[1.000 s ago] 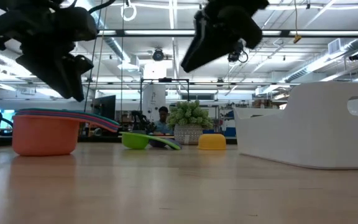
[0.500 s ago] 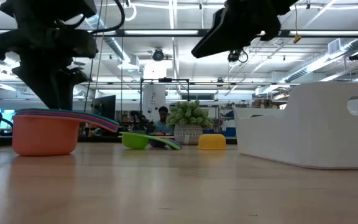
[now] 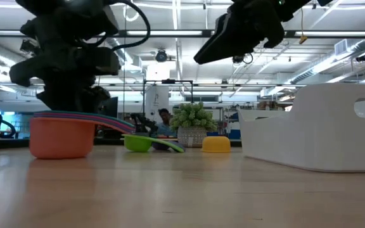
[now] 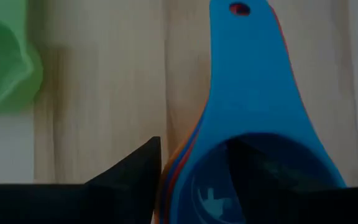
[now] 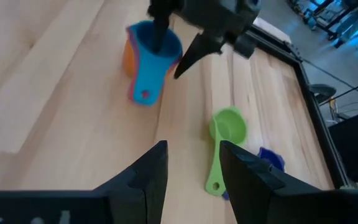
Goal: Nest measuring cups in basket
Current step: Stack the light blue measuring cup into the red measuring cup, then stack the yellow measuring cup into the light blue measuring cup
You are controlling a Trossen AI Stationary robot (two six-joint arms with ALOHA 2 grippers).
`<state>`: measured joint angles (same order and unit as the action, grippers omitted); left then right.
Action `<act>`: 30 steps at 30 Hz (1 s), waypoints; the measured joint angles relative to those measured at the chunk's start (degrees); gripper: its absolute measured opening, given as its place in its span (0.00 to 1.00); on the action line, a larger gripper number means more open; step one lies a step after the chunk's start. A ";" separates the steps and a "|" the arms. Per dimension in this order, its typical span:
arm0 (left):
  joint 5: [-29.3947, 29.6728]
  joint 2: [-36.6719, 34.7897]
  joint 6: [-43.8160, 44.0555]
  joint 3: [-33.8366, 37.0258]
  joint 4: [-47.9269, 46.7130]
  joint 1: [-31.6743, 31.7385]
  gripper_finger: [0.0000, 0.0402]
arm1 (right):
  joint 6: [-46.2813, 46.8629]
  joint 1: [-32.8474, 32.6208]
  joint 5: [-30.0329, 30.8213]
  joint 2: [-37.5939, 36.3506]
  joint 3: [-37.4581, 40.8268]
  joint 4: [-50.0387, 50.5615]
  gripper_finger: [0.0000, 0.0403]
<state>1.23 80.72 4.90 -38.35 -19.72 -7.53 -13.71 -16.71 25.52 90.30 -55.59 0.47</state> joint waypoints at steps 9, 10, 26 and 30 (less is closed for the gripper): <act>2.42 2.93 -1.15 -0.02 10.73 -0.70 0.47 | 0.03 0.00 0.35 0.00 0.02 1.61 0.38; 2.49 2.93 -1.13 -0.04 10.95 -0.70 0.47 | 0.17 0.00 0.34 0.00 0.02 1.86 0.38; 6.83 -8.40 -3.32 -0.04 8.14 2.27 0.47 | 10.28 1.97 -0.04 0.00 3.44 1.10 0.38; 15.84 -8.35 -5.80 -0.04 10.12 3.31 0.47 | 10.95 1.95 0.21 0.00 6.30 -2.60 0.38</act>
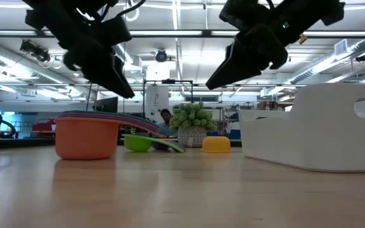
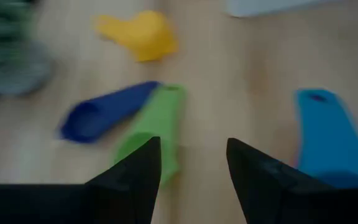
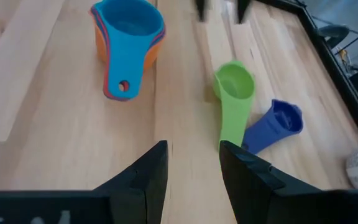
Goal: Nest measuring cups in basket
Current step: Stack the yellow measuring cup into the light blue measuring cup
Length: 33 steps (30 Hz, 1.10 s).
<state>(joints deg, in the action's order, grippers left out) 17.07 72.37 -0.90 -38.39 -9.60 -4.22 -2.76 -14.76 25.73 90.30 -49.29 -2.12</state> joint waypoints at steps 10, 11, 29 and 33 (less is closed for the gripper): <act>-4.35 6.42 -0.22 -1.55 1.28 8.50 0.47 | -9.74 3.01 0.27 -1.22 2.86 -7.05 0.38; -4.83 6.82 -0.43 -2.19 0.53 9.08 0.47 | -10.23 3.61 0.29 -1.63 2.92 -6.25 0.38; -11.14 9.47 -6.36 -7.86 -8.30 9.53 0.47 | -2.80 12.27 -1.60 -6.50 2.92 3.73 0.39; -10.77 7.11 -7.31 -3.61 -2.60 8.11 0.47 | -0.41 14.44 -4.11 -5.99 1.43 8.54 0.39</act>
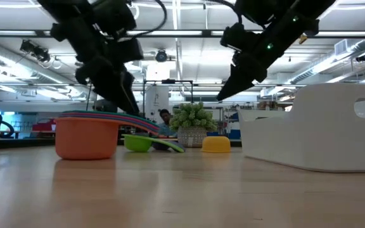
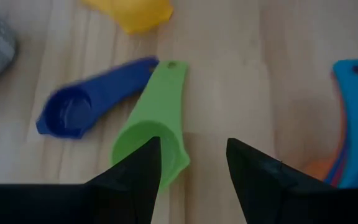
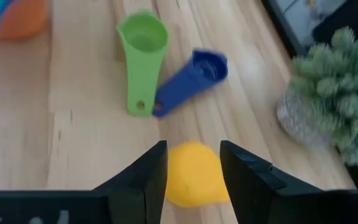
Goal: Nest measuring cups in basket
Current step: Stack the yellow measuring cup into the light blue measuring cup
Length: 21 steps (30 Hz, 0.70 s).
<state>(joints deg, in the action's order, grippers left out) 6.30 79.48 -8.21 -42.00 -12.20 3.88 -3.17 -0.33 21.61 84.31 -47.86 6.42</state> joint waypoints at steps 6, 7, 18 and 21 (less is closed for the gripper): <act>1.64 -5.00 0.22 4.58 4.71 -0.24 0.47 | -0.23 2.32 -4.01 0.11 -3.97 4.76 0.40; 1.66 -5.92 0.26 4.83 5.16 -0.24 0.47 | -0.27 2.91 -4.78 0.69 -4.60 4.71 0.41; 1.51 -11.48 0.06 10.15 12.54 -1.30 0.47 | -0.08 8.64 -10.23 9.48 -12.86 13.38 0.58; 1.56 -12.70 0.41 12.18 14.24 -2.01 0.47 | 0.34 10.40 -11.46 11.91 -16.02 16.60 0.64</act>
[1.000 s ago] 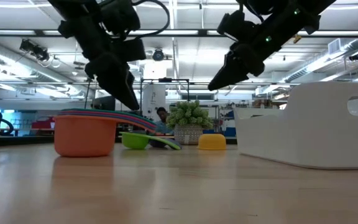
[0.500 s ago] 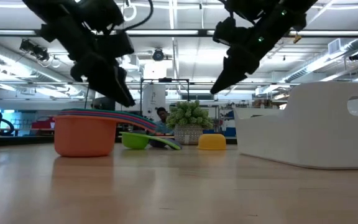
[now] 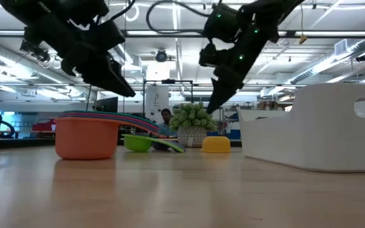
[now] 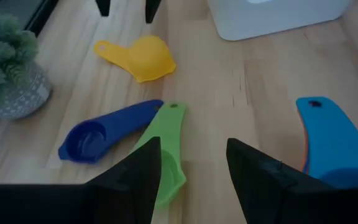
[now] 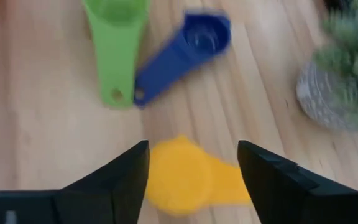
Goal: Nest measuring cups in basket
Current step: Stack the yellow measuring cup into the light blue measuring cup
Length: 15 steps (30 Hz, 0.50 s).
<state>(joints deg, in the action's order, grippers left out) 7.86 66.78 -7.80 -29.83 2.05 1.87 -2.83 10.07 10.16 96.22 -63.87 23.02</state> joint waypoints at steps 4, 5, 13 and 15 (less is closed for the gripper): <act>0.38 -1.97 1.14 3.45 2.76 -0.27 0.47 | 0.08 2.25 -0.06 2.65 -3.93 5.87 0.70; 0.43 -2.50 1.32 4.23 3.98 -0.27 0.47 | -0.10 3.19 -1.29 2.99 -4.75 6.69 0.71; 0.45 -6.83 3.50 8.77 4.52 -0.24 0.47 | 1.01 14.47 -13.68 2.89 -5.42 10.65 0.69; 0.43 -6.85 3.70 8.77 4.30 -0.22 0.47 | 2.50 17.55 -14.25 3.16 -4.72 10.44 0.68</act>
<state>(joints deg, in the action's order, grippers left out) 8.29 59.94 -4.10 -21.06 6.35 1.65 -0.32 27.63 -4.09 99.38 -68.59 33.47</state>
